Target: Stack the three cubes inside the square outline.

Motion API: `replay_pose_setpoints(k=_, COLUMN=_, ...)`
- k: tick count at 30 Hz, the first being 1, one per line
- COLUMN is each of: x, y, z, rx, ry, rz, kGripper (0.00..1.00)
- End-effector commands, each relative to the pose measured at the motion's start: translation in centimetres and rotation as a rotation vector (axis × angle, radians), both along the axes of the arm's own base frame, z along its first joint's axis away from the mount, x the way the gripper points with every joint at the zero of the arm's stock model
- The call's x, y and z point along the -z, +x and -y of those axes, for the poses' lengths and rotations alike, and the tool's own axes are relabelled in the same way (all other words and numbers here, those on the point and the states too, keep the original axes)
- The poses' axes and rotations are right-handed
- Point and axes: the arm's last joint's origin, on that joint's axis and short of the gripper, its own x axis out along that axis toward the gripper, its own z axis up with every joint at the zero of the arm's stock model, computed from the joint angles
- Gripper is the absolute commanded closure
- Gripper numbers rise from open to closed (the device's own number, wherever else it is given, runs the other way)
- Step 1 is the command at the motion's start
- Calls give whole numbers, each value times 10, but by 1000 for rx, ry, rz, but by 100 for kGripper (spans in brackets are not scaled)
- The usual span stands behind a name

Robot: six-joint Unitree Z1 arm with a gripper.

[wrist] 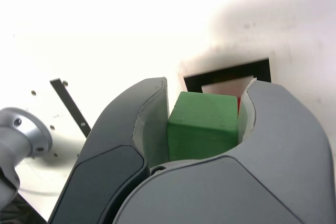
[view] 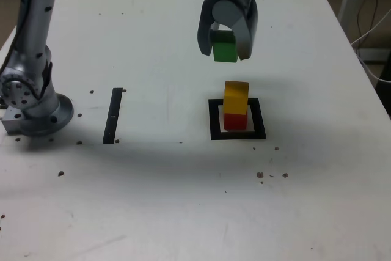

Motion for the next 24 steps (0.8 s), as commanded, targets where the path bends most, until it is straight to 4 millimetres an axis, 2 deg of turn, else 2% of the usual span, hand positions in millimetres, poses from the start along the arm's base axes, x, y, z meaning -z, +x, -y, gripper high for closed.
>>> replay_pose_setpoints(k=1, x=-6, y=-1, z=8, rx=-1, ry=-8, rz=13, kGripper=71)
replay_pose_setpoints(k=9, x=-8, y=3, z=29, rx=-10, ry=-59, rz=5, kGripper=71)
replay_pose_setpoints(k=24, x=1, y=9, z=45, rx=-26, ry=-92, rz=-27, kGripper=71)
